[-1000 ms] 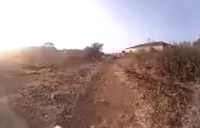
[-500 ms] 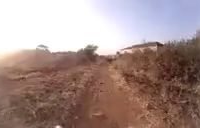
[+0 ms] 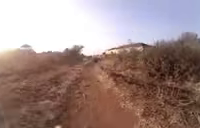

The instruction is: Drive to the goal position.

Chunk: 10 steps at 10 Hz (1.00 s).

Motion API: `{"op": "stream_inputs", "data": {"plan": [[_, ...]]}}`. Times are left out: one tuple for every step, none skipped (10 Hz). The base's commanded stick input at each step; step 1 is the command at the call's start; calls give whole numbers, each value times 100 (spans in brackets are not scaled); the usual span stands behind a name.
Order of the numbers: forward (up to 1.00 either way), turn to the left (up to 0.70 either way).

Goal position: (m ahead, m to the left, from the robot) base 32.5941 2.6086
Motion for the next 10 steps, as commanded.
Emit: {"op": "stream_inputs", "data": {"plan": [[70,0],[70,0],[70,0],[70,0],[70,0],[70,0],[70,0],[70,0],[70,0],[70,0]]}}
